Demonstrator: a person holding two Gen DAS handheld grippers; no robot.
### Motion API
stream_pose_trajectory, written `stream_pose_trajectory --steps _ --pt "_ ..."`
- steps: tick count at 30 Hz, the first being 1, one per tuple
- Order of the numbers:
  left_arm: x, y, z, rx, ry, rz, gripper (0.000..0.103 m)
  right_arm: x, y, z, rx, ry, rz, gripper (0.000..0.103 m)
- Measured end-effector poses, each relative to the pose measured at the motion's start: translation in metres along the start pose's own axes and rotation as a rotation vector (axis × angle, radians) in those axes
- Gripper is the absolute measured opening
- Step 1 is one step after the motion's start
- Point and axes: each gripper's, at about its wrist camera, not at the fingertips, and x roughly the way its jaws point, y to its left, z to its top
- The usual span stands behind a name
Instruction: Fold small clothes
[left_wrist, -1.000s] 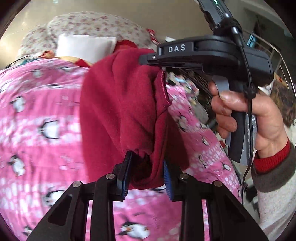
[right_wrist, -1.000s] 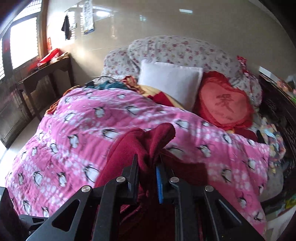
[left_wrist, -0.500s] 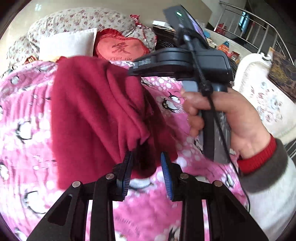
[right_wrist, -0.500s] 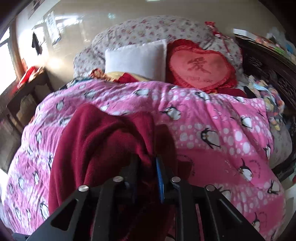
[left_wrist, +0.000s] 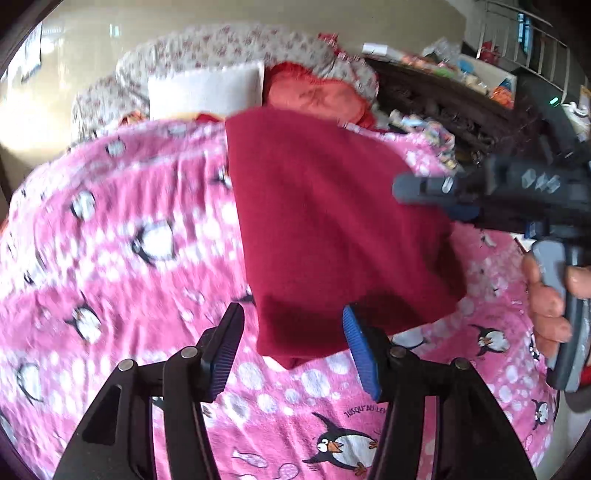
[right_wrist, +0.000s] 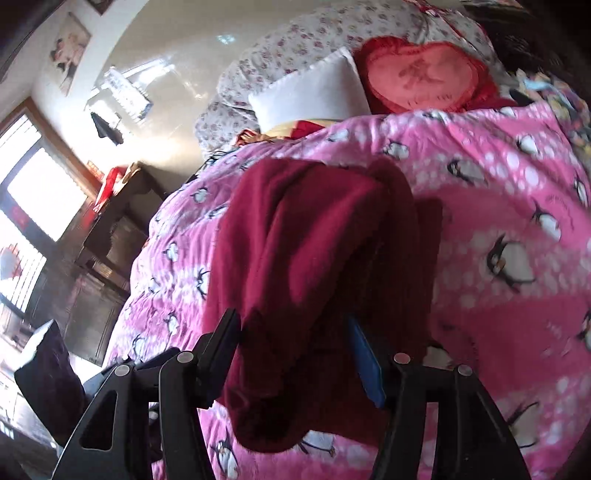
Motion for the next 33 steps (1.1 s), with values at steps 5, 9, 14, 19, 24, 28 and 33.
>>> stream_pose_trajectory --steps 5,9,14,19,24,28,33 --pt "0.006 -0.006 -0.002 0.017 0.005 -0.005 0.055 -0.008 0.0 0.001 0.077 -0.026 0.084 0.064" --pt "0.01 -0.011 -0.004 0.022 0.014 -0.001 0.055 -0.005 0.009 0.006 0.02 -0.012 0.056 0.062" --pt "0.001 -0.015 -0.005 0.028 0.016 -0.016 0.055 0.004 0.007 -0.002 -0.043 0.002 -0.015 0.015" --pt "-0.003 -0.02 -0.007 0.059 -0.012 -0.024 0.064 -0.026 0.009 0.006 -0.14 -0.055 -0.076 0.015" --pt "0.016 -0.015 -0.014 0.037 0.054 -0.002 0.064 0.019 -0.006 -0.011 -0.149 0.04 -0.156 0.015" --pt "-0.007 -0.009 -0.009 0.047 0.008 0.004 0.064 -0.005 -0.008 -0.003 -0.125 0.004 -0.146 0.031" --pt "-0.022 -0.004 0.008 0.033 -0.076 0.074 0.065 -0.037 0.005 0.01 -0.126 -0.101 -0.164 0.033"
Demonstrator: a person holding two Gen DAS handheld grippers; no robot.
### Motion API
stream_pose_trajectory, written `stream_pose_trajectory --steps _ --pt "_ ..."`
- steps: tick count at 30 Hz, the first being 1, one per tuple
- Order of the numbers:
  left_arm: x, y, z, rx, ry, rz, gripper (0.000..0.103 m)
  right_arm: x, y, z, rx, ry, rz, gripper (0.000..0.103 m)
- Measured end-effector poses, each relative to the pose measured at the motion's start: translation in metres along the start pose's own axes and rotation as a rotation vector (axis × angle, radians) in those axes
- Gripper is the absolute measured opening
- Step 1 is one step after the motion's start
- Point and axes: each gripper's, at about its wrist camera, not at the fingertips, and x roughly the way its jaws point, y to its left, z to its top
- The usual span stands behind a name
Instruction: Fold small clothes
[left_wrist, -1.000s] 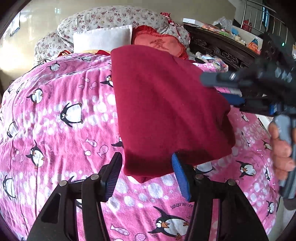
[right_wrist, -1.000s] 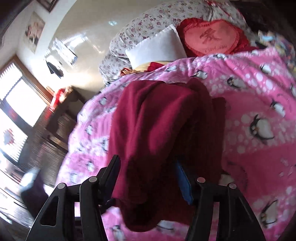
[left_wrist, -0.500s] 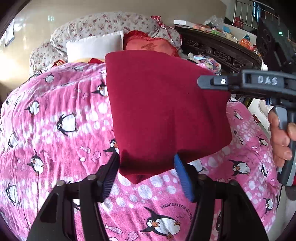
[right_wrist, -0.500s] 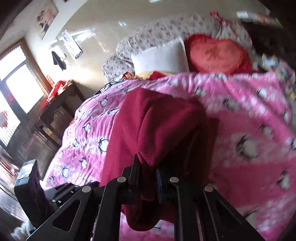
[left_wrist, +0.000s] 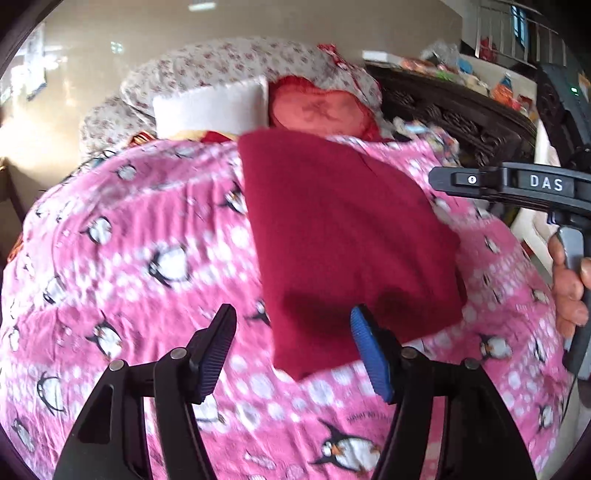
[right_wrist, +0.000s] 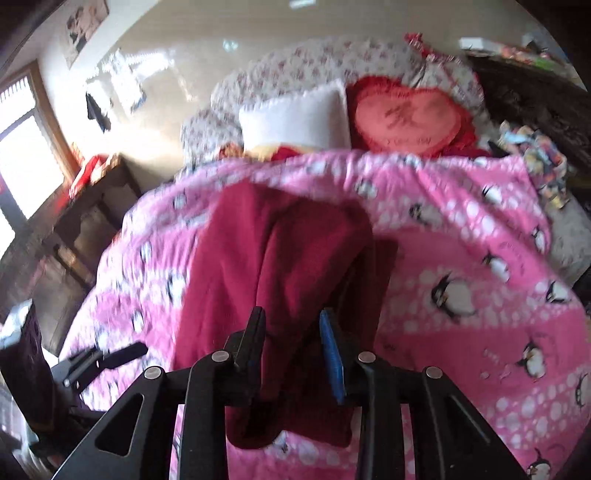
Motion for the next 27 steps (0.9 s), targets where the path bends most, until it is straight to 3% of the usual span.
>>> stream_pose_trajectory --steps 6,12,17,24,27 --pt "0.028 0.005 0.013 -0.035 0.003 0.095 0.066 0.027 0.018 0.024 -0.021 -0.017 0.025 0.033" --pt "0.051 0.009 0.017 -0.059 0.008 0.079 0.078 0.077 0.012 0.031 -0.059 0.045 -0.11 0.031" --pt "0.055 0.007 0.018 -0.04 0.002 0.084 0.08 0.096 -0.019 0.04 0.018 0.048 -0.103 0.03" --pt "0.055 0.011 0.015 -0.062 0.016 0.075 0.08 0.058 0.0 0.032 0.005 0.019 -0.086 0.032" --pt "0.054 0.011 0.014 -0.071 0.018 0.075 0.08 0.028 0.022 0.013 -0.081 0.002 -0.078 0.032"
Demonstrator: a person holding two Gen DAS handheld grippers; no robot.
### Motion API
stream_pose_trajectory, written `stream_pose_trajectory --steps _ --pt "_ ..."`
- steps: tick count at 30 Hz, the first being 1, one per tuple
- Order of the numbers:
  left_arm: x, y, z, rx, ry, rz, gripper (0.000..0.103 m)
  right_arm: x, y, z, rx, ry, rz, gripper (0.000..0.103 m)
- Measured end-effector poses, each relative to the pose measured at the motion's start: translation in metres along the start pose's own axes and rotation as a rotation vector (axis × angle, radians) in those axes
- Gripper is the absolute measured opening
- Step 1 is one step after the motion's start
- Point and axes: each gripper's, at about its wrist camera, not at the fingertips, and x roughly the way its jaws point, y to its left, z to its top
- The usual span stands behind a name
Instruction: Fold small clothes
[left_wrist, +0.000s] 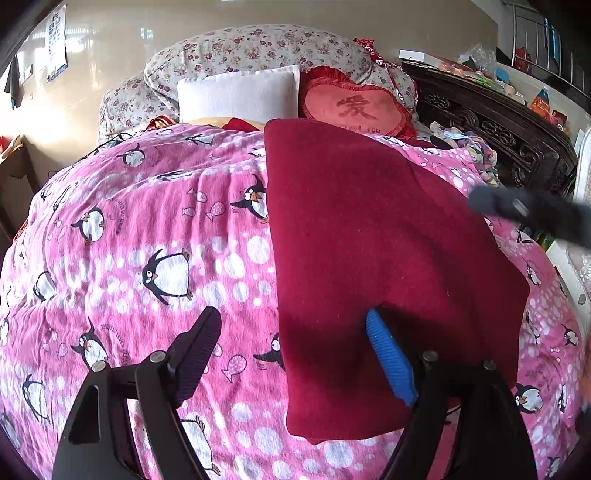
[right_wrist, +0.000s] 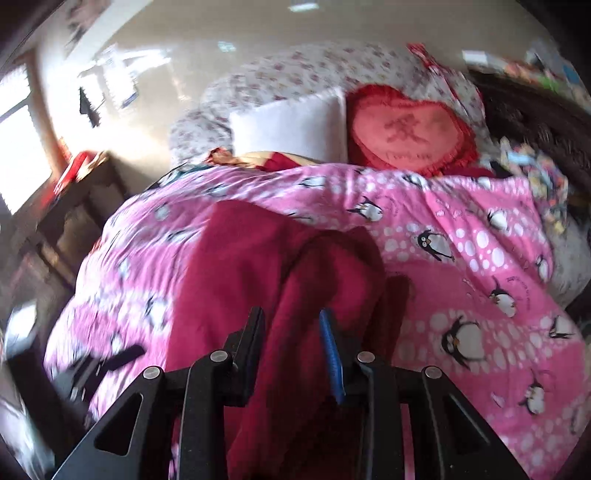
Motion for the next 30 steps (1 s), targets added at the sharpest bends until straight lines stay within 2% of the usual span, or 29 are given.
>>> stream_pose_trajectory --steps 4,7,9,16,17,20,23,24,25,26,30 --pt "-0.002 -0.002 -0.003 0.001 -0.001 0.011 0.08 -0.013 0.009 -0.025 -0.054 0.025 -0.021 0.032" --pt "-0.001 -0.005 -0.005 0.01 0.011 0.013 0.081 0.002 0.004 -0.046 -0.093 0.085 -0.072 0.032" --pt "-0.003 -0.008 -0.007 0.016 0.012 0.025 0.081 0.012 -0.001 -0.054 -0.105 0.093 -0.105 0.032" --pt "-0.014 -0.011 -0.012 0.033 0.0 0.048 0.08 -0.005 -0.002 -0.05 -0.062 0.064 -0.079 0.032" --pt "-0.015 -0.011 -0.014 0.028 0.002 0.047 0.08 -0.01 0.0 -0.051 -0.049 0.057 -0.065 0.034" --pt "-0.017 -0.009 -0.017 0.02 0.007 0.046 0.08 -0.016 0.004 -0.058 -0.013 0.051 -0.014 0.054" --pt "-0.022 -0.009 -0.02 0.018 0.001 0.058 0.08 -0.013 0.01 -0.065 -0.001 0.076 0.013 0.054" --pt "-0.024 -0.008 -0.02 0.017 0.002 0.057 0.08 -0.011 0.012 -0.067 -0.009 0.078 0.011 0.053" --pt "-0.025 -0.008 -0.021 0.016 0.004 0.055 0.08 -0.007 0.015 -0.069 -0.033 0.08 -0.015 0.048" --pt "-0.028 -0.007 -0.022 0.015 0.003 0.054 0.08 -0.006 0.018 -0.071 -0.059 0.075 -0.056 0.018" --pt "-0.035 -0.004 -0.026 0.011 -0.001 0.059 0.08 -0.017 0.022 -0.071 -0.084 0.044 -0.077 0.015"
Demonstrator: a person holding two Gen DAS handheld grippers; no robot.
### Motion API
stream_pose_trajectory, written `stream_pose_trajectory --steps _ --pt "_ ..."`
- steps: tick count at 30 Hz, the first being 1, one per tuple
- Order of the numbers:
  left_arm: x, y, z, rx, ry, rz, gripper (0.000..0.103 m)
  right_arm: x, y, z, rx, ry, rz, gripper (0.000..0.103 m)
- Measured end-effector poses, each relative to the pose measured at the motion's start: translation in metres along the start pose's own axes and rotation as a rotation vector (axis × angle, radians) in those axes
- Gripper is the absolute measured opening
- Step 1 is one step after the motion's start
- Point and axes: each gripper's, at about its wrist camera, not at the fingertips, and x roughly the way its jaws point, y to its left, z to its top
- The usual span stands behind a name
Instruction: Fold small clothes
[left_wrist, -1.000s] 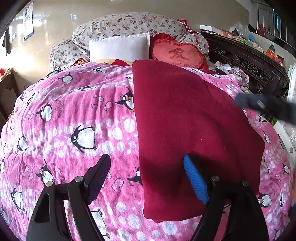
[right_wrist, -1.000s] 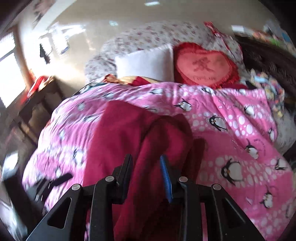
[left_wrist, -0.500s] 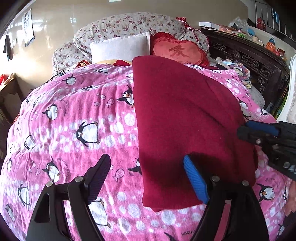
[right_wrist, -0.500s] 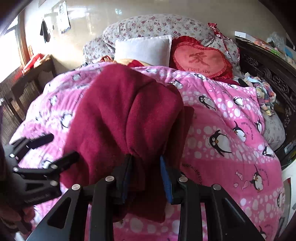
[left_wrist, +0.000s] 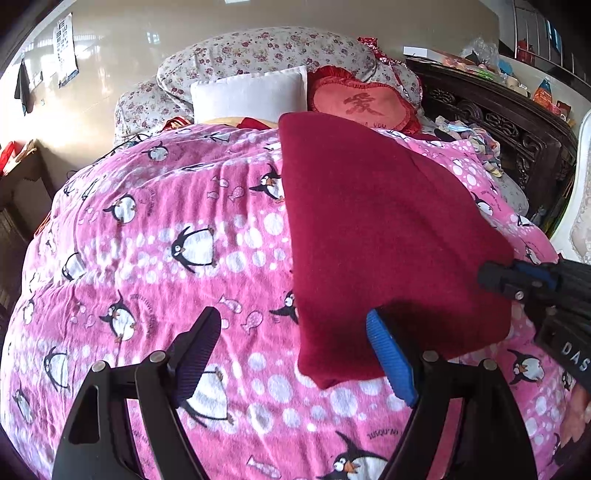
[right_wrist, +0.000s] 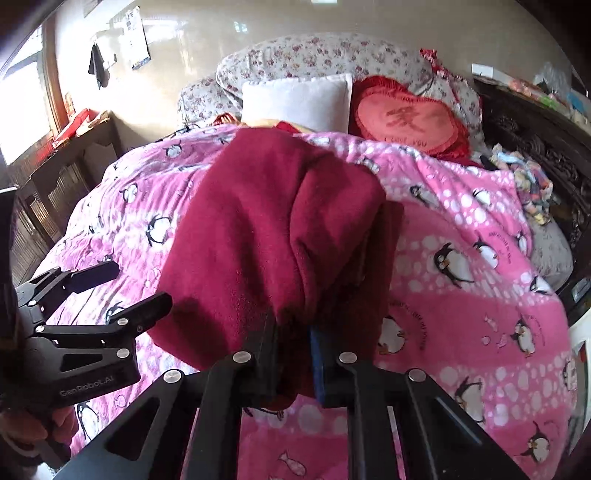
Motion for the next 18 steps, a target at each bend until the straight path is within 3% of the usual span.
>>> stream_pose_trajectory --steps 7,9,10,12,14,18 --pt "-0.002 0.005 -0.006 -0.034 0.019 -0.009 0.08 0.019 -0.006 -0.009 0.015 0.056 -0.014 0.015" --pt "-0.002 0.006 -0.007 -0.037 0.02 -0.016 0.08 0.017 -0.01 -0.012 0.049 0.037 0.017 0.02" --pt "-0.002 0.007 -0.006 -0.041 0.021 -0.024 0.08 0.014 -0.013 -0.012 0.071 0.033 0.038 0.024" --pt "-0.003 0.011 -0.004 -0.064 0.021 -0.066 0.08 0.006 -0.024 -0.012 0.146 0.016 0.093 0.06" --pt "-0.003 0.018 0.0 -0.112 0.016 -0.11 0.081 -0.005 -0.035 -0.013 0.217 -0.024 0.122 0.077" --pt "0.004 0.027 0.007 -0.18 0.026 -0.167 0.086 -0.011 -0.052 -0.01 0.312 -0.073 0.133 0.088"
